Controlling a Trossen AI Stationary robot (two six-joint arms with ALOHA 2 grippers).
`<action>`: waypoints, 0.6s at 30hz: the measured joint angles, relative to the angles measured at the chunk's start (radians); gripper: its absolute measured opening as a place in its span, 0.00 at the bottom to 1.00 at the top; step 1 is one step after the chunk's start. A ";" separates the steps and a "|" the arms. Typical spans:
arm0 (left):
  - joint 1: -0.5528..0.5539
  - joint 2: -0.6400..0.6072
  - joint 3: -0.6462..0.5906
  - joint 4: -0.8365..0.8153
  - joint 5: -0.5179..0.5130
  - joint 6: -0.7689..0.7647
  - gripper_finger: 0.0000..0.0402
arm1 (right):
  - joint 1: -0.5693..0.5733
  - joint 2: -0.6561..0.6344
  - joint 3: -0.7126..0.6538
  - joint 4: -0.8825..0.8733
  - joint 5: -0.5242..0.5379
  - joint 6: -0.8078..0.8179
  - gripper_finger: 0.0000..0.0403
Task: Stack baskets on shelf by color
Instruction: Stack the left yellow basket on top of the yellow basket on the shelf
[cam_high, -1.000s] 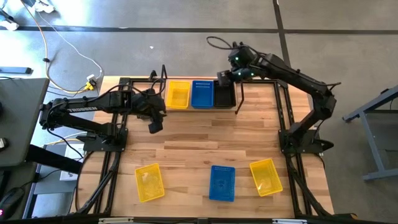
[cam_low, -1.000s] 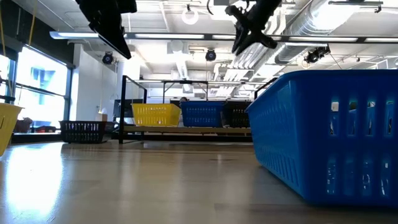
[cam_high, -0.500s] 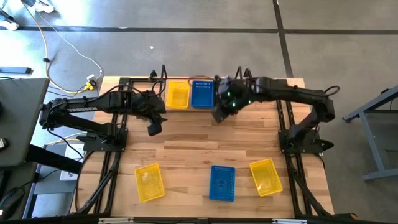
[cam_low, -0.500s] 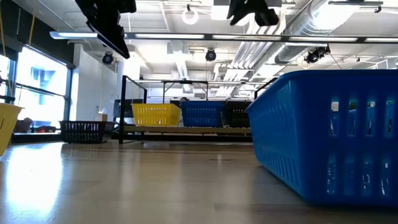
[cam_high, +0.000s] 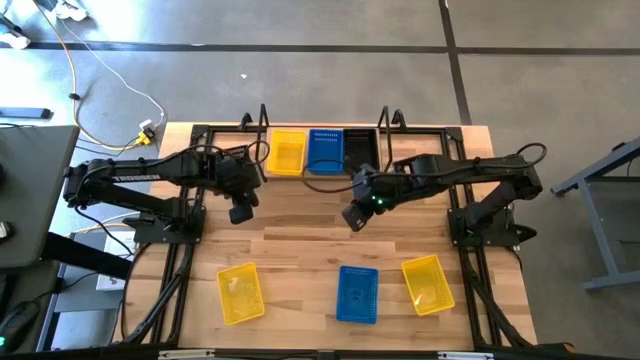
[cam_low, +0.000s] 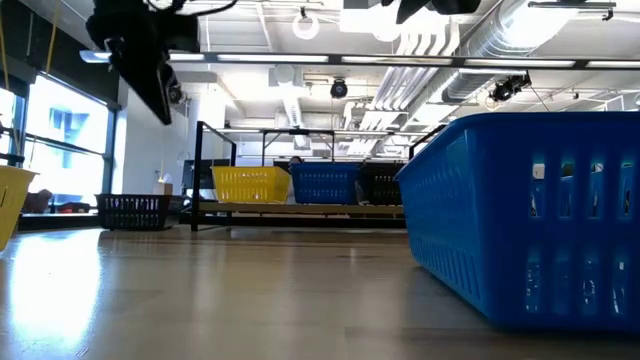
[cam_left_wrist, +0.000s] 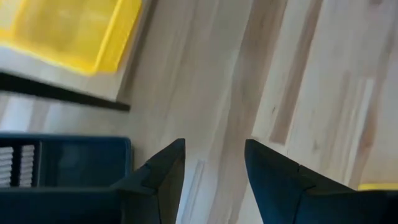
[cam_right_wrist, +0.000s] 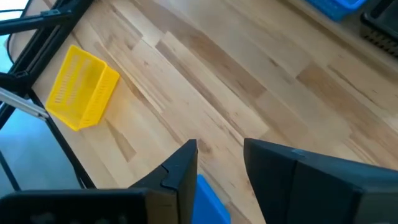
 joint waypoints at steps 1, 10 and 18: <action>0.000 0.000 -0.012 0.000 -0.009 -0.004 0.39 | 0.004 0.000 0.000 0.000 0.001 0.000 0.29; 0.000 0.001 -0.096 -0.035 -0.152 -0.035 0.38 | -0.006 0.000 0.000 0.000 0.002 -0.039 0.29; -0.074 -0.003 -0.096 -0.073 0.146 -0.168 0.38 | -0.061 0.000 -0.001 -0.016 0.002 -0.116 0.29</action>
